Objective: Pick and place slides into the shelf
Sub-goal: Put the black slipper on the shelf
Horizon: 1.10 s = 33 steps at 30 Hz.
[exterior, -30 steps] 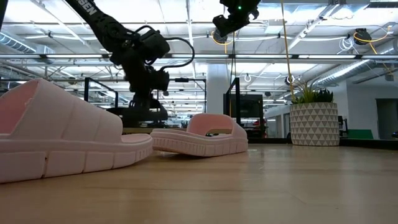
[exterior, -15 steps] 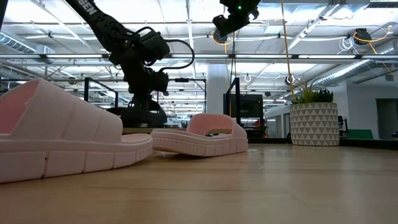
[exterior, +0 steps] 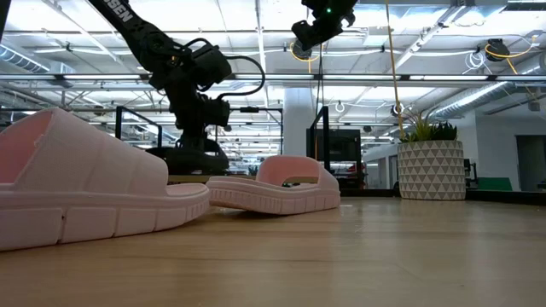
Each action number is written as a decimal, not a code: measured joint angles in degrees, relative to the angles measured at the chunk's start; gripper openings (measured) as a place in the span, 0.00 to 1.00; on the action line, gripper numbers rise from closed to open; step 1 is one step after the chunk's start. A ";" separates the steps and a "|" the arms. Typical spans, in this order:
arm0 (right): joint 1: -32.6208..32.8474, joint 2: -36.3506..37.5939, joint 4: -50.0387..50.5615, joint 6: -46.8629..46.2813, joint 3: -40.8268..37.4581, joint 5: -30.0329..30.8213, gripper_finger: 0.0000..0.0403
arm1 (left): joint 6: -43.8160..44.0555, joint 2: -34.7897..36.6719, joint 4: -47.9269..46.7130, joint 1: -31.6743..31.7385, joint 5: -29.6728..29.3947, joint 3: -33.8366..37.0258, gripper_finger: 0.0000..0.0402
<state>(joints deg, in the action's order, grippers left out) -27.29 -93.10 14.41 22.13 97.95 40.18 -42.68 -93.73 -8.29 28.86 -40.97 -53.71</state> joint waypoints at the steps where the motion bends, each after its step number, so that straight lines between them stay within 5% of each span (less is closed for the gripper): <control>1: 0.01 0.00 0.00 0.00 0.00 0.00 0.51 | 0.03 0.00 -0.01 0.00 0.00 0.00 0.21; 33: 0.01 0.00 0.01 0.00 0.00 -0.02 0.51 | 0.93 0.01 -0.07 0.40 2.10 0.00 0.21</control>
<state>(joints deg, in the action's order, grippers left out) -27.28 -93.10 14.43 22.13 97.95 40.16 -41.74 -93.72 -8.36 29.26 -38.87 -53.71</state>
